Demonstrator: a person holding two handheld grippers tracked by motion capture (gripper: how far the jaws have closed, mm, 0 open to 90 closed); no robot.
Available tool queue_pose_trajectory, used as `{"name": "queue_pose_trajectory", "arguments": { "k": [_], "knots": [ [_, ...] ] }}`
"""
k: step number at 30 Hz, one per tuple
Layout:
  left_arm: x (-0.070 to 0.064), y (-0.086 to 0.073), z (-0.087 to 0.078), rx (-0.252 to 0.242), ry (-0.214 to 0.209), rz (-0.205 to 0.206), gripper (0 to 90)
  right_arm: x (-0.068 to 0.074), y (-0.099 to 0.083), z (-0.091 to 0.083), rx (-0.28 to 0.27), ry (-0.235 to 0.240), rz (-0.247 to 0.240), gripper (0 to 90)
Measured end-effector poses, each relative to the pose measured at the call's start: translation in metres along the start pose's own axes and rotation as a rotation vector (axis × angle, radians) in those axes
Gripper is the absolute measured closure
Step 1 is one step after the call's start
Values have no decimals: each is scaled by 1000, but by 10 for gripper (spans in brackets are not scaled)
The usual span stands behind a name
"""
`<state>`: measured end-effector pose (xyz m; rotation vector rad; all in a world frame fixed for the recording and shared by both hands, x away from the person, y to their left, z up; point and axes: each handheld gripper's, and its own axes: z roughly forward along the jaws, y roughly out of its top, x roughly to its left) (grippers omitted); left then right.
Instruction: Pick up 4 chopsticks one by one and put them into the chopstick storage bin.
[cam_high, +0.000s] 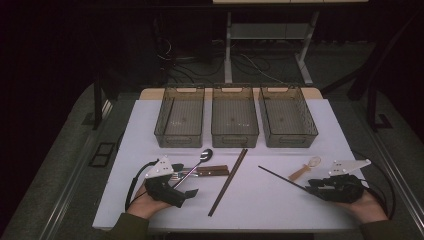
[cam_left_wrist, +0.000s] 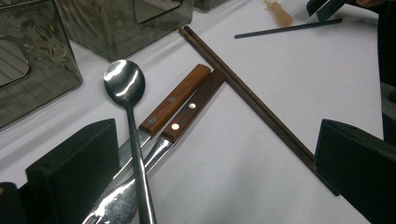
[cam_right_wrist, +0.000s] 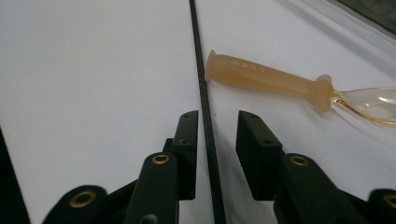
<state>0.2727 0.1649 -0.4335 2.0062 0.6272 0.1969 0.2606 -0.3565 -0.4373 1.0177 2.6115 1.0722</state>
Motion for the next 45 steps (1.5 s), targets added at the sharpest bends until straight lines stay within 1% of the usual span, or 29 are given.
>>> {"name": "queue_pose_trajectory", "arguments": {
  "k": [3,6,10,13,17,22,24,27,29,30,31,36,41,43,45],
  "knots": [
    [0,0,0,0,0,3,0,-1,0,3,17,-10,-13,719],
    [0,0,0,5,-1,4,0,0,0,4,26,0,-17,743],
    [0,0,1,4,-3,4,0,1,0,6,47,2,-43,771],
    [0,0,0,6,-2,6,0,2,-1,8,64,1,-52,794],
    [0,0,1,8,-2,6,0,2,-1,9,64,-5,-65,826],
    [0,0,2,8,-3,5,0,2,-1,9,62,-1,-81,840],
    [0,0,2,11,-3,7,0,1,0,9,62,19,-76,843],
    [0,0,2,9,-3,5,0,1,0,10,64,29,-76,843],
    [0,0,2,9,-3,5,0,0,0,10,61,38,-61,842],
    [0,0,2,10,-3,6,0,-1,0,10,60,44,-44,839],
    [0,0,2,11,-3,8,0,-2,-1,10,56,49,-42,838],
    [-1,0,2,14,-2,8,0,1,0,10,67,32,-59,843],
    [-1,0,2,13,-3,6,0,1,1,10,69,34,-66,845],
    [0,0,2,10,-3,6,0,1,2,9,62,40,-56,845],
    [0,0,2,10,-4,5,0,2,4,8,40,47,-60,845]
  ]
}}
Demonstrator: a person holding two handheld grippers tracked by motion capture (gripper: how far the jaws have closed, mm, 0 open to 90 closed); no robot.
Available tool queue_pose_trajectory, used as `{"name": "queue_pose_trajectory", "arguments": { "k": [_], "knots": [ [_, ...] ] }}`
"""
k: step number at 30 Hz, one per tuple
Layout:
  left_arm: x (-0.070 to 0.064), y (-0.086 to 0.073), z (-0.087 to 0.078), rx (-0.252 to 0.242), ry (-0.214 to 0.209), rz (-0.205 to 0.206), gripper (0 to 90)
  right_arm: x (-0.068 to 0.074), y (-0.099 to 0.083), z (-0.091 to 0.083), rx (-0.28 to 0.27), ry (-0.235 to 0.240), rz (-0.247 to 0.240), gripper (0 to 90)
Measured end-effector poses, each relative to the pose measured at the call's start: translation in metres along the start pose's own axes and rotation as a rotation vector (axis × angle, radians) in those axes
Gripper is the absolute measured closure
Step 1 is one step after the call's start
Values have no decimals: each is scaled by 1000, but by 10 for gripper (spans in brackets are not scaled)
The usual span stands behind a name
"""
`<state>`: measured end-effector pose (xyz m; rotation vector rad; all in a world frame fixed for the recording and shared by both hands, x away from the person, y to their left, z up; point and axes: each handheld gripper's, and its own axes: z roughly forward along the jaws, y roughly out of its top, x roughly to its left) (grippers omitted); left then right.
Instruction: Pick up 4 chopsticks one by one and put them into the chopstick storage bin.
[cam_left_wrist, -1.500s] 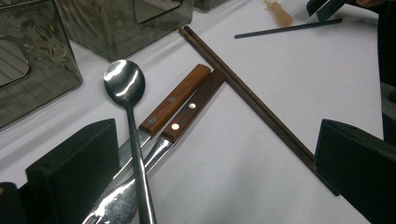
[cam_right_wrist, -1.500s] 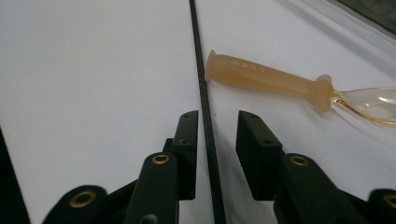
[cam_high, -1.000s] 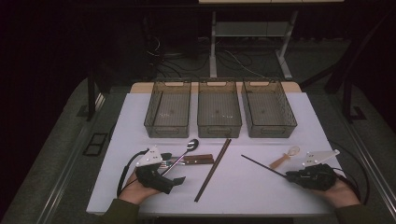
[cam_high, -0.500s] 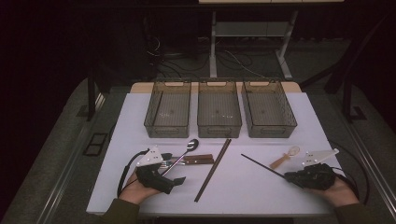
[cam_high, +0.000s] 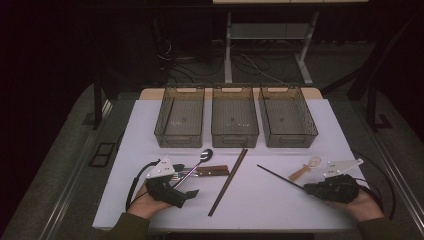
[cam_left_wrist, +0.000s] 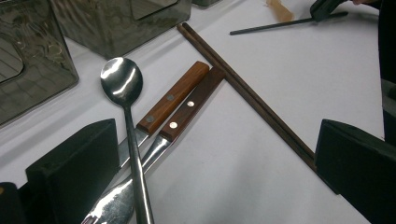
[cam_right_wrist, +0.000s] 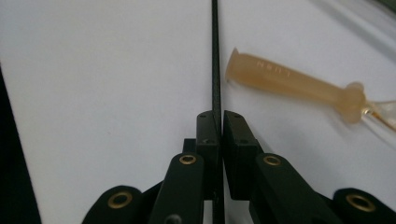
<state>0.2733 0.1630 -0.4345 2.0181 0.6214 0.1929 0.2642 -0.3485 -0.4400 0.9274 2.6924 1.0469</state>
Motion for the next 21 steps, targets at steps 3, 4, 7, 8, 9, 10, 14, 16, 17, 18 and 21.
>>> {"name": "queue_pose_trajectory", "arguments": {
  "k": [3,4,7,8,9,10,14,16,17,18,21],
  "knots": [
    [0,0,0,3,-1,-3,0,1,3,-4,-28,6,3,845],
    [0,0,0,3,0,0,0,1,3,-5,-34,10,6,845],
    [-1,0,0,3,0,2,0,1,5,-8,-53,10,1,845],
    [-1,0,0,3,-1,3,0,1,5,-9,-60,13,3,845],
    [-1,0,0,3,-1,3,0,1,5,-10,-69,17,6,845],
    [-1,0,0,5,0,2,0,1,6,-11,-78,18,6,845],
    [-1,0,0,5,-1,2,0,2,9,-16,-111,22,12,845],
    [-1,0,0,5,-1,-2,0,2,10,-18,-130,27,14,845],
    [-1,0,0,7,0,-2,0,2,11,-18,-141,25,15,845],
    [0,0,1,6,-2,4,0,2,12,-19,-145,25,14,845],
    [-1,0,1,7,-2,4,0,2,15,-22,-169,30,19,845]
  ]
}}
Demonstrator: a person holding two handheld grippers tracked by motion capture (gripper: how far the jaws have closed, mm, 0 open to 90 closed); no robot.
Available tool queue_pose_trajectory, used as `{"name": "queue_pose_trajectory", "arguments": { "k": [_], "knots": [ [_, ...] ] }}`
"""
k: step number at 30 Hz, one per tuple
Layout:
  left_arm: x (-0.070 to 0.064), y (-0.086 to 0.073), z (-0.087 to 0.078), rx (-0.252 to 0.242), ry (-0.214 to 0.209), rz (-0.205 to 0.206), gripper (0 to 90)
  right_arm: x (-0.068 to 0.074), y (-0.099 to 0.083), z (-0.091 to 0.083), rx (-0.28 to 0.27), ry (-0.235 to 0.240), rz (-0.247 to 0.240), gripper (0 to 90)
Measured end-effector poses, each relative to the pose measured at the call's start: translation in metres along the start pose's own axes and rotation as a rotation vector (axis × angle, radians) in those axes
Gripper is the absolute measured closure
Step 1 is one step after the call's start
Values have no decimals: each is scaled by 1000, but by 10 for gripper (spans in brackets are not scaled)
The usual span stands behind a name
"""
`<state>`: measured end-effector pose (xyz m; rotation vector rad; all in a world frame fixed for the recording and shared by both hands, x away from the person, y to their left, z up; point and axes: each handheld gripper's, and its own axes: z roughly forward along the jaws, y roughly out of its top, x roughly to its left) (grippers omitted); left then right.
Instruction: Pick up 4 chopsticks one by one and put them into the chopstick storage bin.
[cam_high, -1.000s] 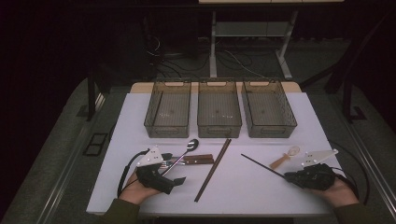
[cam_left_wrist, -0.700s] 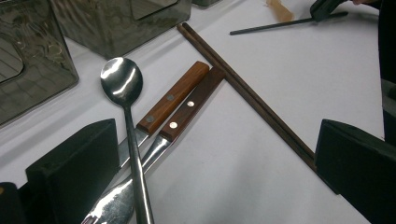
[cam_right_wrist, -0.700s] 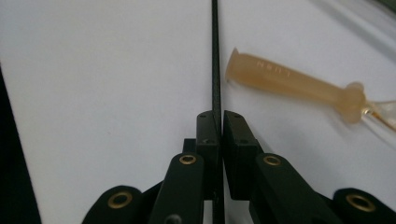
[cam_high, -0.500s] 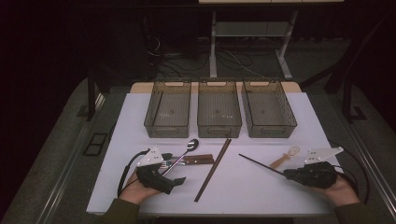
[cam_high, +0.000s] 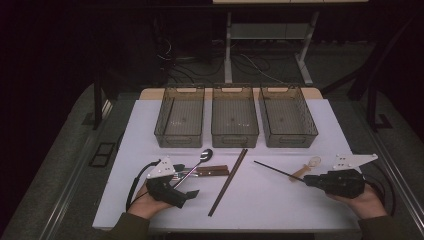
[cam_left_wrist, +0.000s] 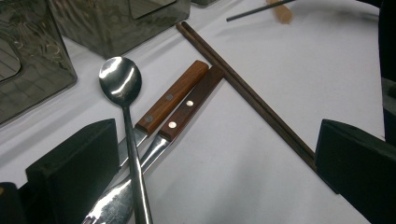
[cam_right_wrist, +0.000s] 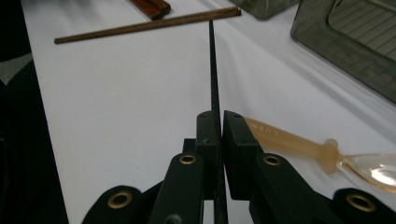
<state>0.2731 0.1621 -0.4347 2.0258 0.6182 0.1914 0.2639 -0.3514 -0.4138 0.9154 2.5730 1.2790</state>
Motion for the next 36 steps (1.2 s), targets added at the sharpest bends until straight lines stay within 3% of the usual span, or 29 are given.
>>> {"name": "queue_pose_trajectory", "arguments": {
  "k": [10,36],
  "knots": [
    [0,0,1,1,0,3,0,0,15,1,-39,7,-8,845],
    [0,0,1,-5,1,1,0,2,72,27,-142,8,-28,844]
  ]
}}
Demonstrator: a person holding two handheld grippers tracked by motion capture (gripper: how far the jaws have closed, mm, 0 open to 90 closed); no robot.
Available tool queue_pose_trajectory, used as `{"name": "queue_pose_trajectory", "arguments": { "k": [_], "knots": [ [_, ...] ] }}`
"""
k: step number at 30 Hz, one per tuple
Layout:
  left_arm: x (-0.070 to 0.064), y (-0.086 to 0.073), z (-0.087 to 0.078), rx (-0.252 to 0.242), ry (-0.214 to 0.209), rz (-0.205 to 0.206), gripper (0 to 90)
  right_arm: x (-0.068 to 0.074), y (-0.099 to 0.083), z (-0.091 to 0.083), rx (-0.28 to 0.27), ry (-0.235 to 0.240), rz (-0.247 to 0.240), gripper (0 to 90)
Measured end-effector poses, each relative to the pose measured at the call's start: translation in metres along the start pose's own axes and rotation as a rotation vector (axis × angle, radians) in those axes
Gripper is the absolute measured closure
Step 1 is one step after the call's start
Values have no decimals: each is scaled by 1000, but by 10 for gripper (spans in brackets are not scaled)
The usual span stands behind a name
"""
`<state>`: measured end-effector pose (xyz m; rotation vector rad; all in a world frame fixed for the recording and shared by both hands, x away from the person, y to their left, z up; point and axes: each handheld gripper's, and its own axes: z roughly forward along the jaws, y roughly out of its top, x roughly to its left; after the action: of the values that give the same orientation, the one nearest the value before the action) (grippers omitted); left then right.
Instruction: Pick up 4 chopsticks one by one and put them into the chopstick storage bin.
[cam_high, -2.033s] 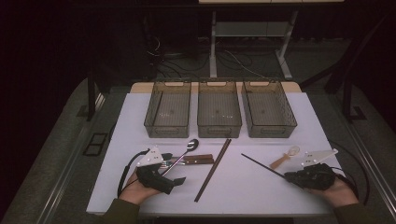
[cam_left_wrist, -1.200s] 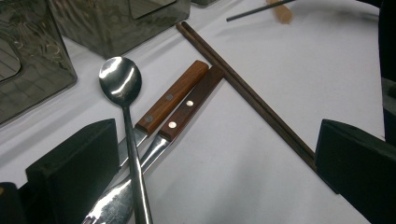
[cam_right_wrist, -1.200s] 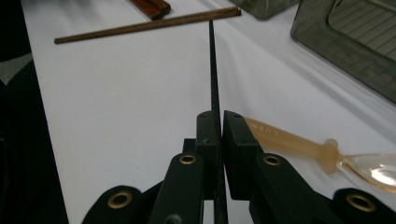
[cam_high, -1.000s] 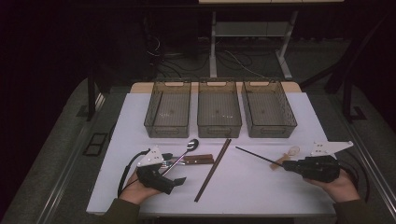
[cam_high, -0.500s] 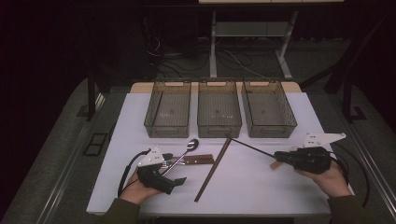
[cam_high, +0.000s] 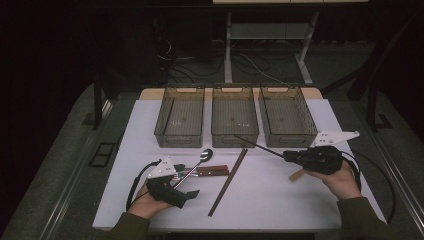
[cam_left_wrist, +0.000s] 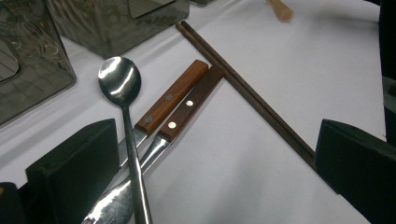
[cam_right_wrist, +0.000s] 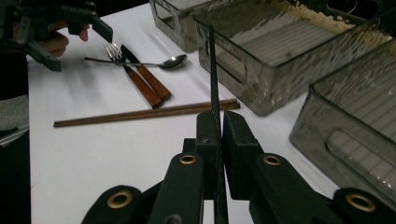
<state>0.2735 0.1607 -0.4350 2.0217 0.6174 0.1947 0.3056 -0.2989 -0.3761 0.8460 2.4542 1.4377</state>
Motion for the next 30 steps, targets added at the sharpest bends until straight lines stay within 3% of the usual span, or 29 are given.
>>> {"name": "queue_pose_trajectory", "arguments": {
  "k": [9,18,30],
  "knots": [
    [0,0,0,-6,-1,-5,0,3,18,14,-19,3,-7,844],
    [0,0,2,0,-3,0,0,4,36,25,-26,-26,-9,845],
    [1,0,2,-5,-2,-6,0,7,57,57,-1,-76,-12,845]
  ]
}}
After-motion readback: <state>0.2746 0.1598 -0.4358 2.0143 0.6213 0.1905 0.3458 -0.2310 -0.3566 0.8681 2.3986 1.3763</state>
